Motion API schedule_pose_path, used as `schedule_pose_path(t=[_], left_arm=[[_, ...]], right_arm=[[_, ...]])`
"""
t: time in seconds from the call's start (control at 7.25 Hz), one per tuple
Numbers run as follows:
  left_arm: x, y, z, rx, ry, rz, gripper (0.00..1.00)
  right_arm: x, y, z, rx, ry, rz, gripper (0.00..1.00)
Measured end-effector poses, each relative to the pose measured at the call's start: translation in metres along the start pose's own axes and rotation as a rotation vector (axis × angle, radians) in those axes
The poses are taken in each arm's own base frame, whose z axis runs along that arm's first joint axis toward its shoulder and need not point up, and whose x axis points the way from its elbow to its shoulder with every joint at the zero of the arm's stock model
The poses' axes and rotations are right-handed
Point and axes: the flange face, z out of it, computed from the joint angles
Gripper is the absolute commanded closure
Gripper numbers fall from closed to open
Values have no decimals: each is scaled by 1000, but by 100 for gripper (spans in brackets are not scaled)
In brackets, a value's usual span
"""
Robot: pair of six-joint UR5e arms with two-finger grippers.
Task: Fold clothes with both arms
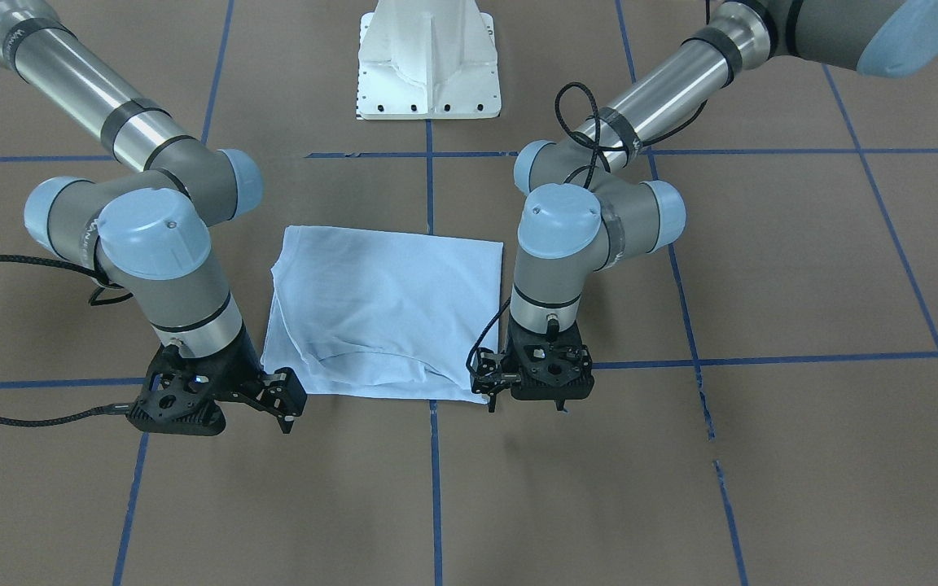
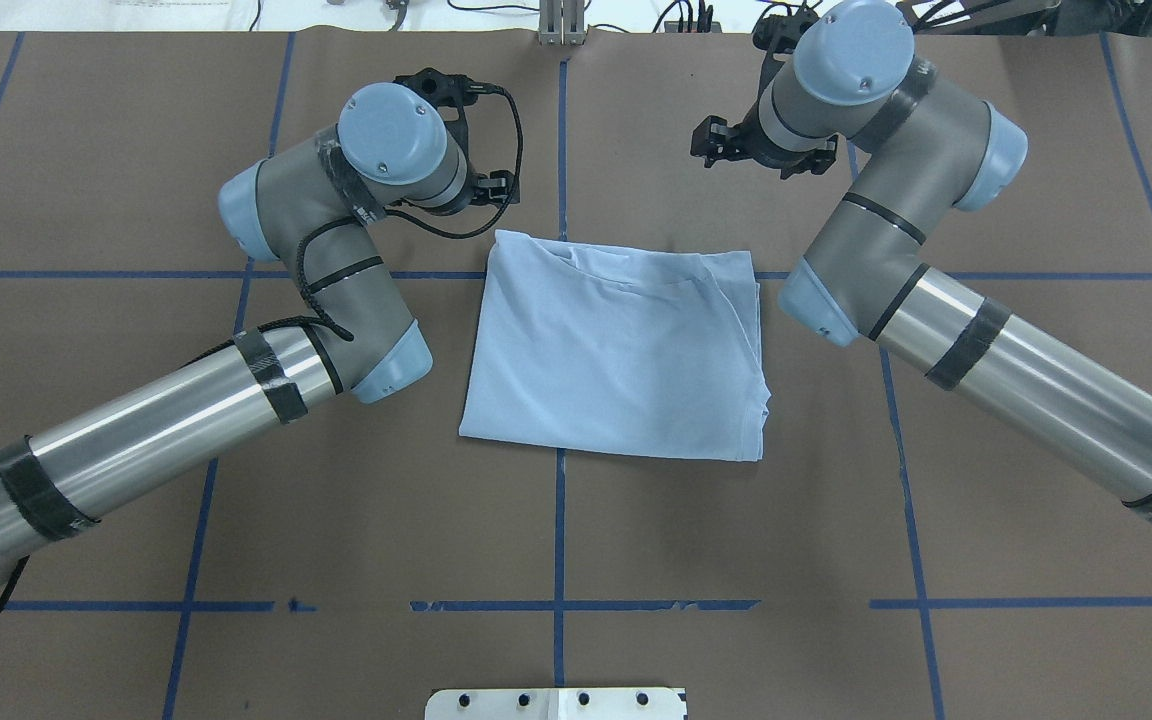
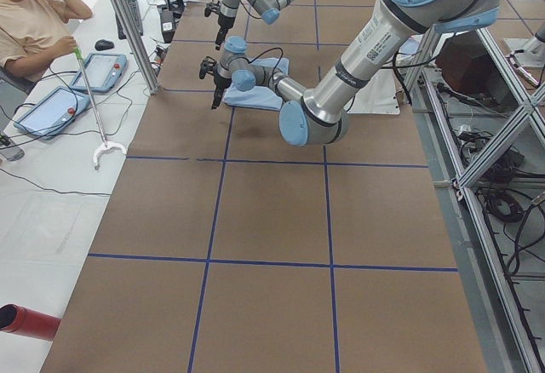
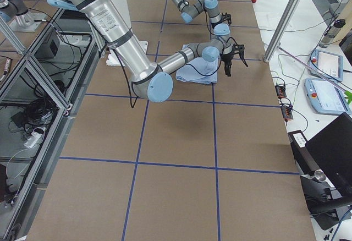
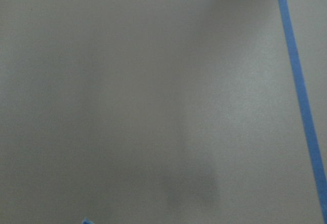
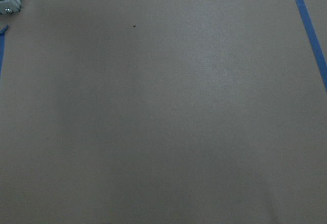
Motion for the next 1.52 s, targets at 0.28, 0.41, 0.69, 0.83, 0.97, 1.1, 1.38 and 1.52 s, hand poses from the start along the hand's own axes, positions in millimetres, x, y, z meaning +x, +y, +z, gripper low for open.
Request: schedule_pose_path(t=[0.28, 0.41, 0.69, 0.83, 0.97, 1.1, 1.38, 1.52], left_arm=[[-28, 19, -102, -13, 29, 79, 0], [-43, 34, -167, -30, 33, 121, 0], [-91, 53, -254, -36, 12, 207, 0], [-123, 51, -268, -47, -9, 254, 0], [-162, 44, -272, -75, -28, 314, 0], [-213, 34, -275, -110, -49, 362, 0], [-333, 9, -288, -188, -65, 329, 0], [-401, 7, -288, -240, -67, 294, 0]], right_arm=[[77, -1, -39, -49, -34, -76, 0], [125, -7, -69, -74, -34, -117, 0], [230, -8, -132, -127, 8, -237, 0], [288, -9, -158, -155, 26, -293, 0], [345, -7, -179, -180, 17, -322, 0], [396, 1, -198, -193, -3, -313, 0], [459, 26, -211, -236, -12, -228, 0], [481, 47, -210, -267, -3, -186, 0]])
